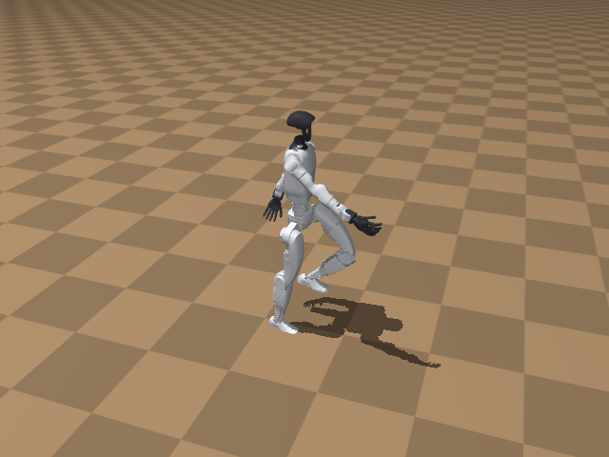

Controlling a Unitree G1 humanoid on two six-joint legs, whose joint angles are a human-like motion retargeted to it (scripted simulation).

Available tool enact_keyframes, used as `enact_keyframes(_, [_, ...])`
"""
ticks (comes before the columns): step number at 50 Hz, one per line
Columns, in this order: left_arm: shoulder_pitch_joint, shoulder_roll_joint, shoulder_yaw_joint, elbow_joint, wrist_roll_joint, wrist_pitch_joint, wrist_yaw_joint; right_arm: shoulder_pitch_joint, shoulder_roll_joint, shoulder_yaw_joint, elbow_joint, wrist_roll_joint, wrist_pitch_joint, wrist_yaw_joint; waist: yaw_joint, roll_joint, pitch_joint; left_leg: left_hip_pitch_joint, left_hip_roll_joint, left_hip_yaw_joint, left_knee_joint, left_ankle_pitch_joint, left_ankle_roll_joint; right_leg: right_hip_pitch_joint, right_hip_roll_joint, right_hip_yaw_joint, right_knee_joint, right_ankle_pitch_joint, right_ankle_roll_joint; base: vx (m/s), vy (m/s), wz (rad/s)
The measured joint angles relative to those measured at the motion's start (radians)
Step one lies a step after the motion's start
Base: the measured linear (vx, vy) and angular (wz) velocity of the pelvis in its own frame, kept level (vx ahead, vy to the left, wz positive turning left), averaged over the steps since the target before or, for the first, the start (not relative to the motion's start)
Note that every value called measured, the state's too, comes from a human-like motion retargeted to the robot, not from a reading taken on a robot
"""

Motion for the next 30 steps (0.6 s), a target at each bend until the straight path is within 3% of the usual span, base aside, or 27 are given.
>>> enact_keyframes(3, [0.002, -0.016, -0.018, 0.007, 0.003, 0.017, -0.001, 0.001, 0.014, 0.002, -0.004, -0.022, 0.004, 0.002, -0.007, -0.006, -0.017, 0.056, 0.002, 0.069, -0.293, 0.031, 0.005, 0.0, -0.006, 0.001, 0.029, -0.024, 0.003, 0.47, 0.11, -0.02])
enact_keyframes(5, [-0.042, -0.022, -0.011, 0.005, 0.007, 0.029, 0.023, 0.024, 0.03, -0.005, -0.001, -0.063, 0.022, 0.007, -0.002, -0.014, -0.015, 0.172, -0.029, 0.138, -0.619, 0.068, -0.021, 0.009, -0.017, 0.012, 0.053, -0.034, 0.016, 0.53, 0.13, -0.36])
enact_keyframes(8, [-0.167, -0.022, 0.052, 0.002, -0.014, -0.016, 0.145, 0.096, 0.065, -0.011, 0.004, -0.098, 0.007, 0.005, 0.037, 0.033, 0.037, 0.495, -0.112, 0.194, -1.292, 0.247, -0.079, 0.103, 0.016, 0.057, 0.076, -0.046, 0.043, 0.63, 0.19, -0.86])
enact_keyframes(10, [-0.267, -0.023, 0.105, 0.007, -0.073, -0.066, 0.218, 0.172, 0.089, -0.018, 0.01, -0.12, -0.02, -0.001, 0.026, 0.094, 0.047, 0.643, -0.119, 0.177, -1.567, 0.411, -0.095, 0.165, 0.071, 0.07, 0.096, -0.055, 0.035, 0.65, 0.25, -0.35])
enact_keyframes(12, [-0.38, -0.019, 0.142, 0.017, -0.131, -0.067, 0.244, 0.276, 0.102, -0.047, 0.027, -0.216, 0.006, 0.008, -0.021, 0.136, 0.036, 0.709, -0.106, 0.149, -1.643, 0.503, -0.159, 0.19, 0.111, 0.062, 0.153, -0.048, 0.012, 0.61, 0.25, 0.48])
enact_keyframes(15, [-0.576, 0.001, 0.146, 0.031, -0.095, -0.072, 0.26, 0.468, 0.114, -0.072, 0.047, -0.261, 0.018, 0.051, -0.125, 0.181, 0.013, 0.77, -0.083, 0.089, -1.643, 0.508, -0.236, 0.137, 0.16, 0.007, 0.389, 0.013, -0.032, 0.55, 0.24, 1.11])
enact_keyframes(18, [-0.802, 0.051, 0.107, -0.004, 0.01, -0.05, 0.265, 0.654, 0.112, -0.081, 0.083, -0.244, 0.048, 0.105, -0.197, 0.204, -0.028, 0.77, -0.06, 0.037, -1.643, 0.486, -0.263, -0.153, 0.154, -0.093, 0.949, 0.01, -0.099, 0.44, 0.16, 0.93])
enact_keyframes(21, [-1.051, 0.124, 0.099, -0.061, 0.086, -0.001, 0.292, 0.795, 0.104, -0.099, 0.126, -0.244, 0.11, 0.133, -0.251, 0.204, -0.01, 0.799, -0.064, -0.004, -1.643, 0.457, -0.27, -0.39, 0.106, -0.139, 1.432, -0.095, -0.178, 0.43, 0.1, 0.7])
enact_keyframes(24, [-1.272, 0.19, 0.088, -0.111, 0.122, 0.035, 0.307, 0.911, 0.088, -0.11, 0.153, -0.266, 0.156, 0.17, -0.304, 0.207, 0.014, 0.836, -0.074, -0.044, -1.643, 0.434, -0.25, -0.57, 0.092, -0.144, 1.741, -0.156, -0.212, 0.43, 0.09, 0.62])
enact_keyframes(27, [-1.443, 0.237, 0.055, -0.15, 0.114, 0.051, 0.33, 1.009, 0.069, -0.107, 0.155, -0.267, 0.173, 0.203, -0.353, 0.219, 0.028, 0.874, -0.077, -0.08, -1.643, 0.415, -0.221, -0.697, 0.103, -0.149, 1.87, -0.201, -0.218, 0.45, 0.06, 0.56])
enact_keyframes(30, [-1.555, 0.259, 0.021, -0.182, 0.098, 0.052, 0.338, 1.076, 0.053, -0.09, 0.154, -0.253, 0.177, 0.234, -0.393, 0.232, 0.033, 0.916, -0.074, -0.109, -1.643, 0.394, -0.196, -0.765, 0.101, -0.17, 1.849, -0.23, -0.225, 0.47, 0.03, 0.51])
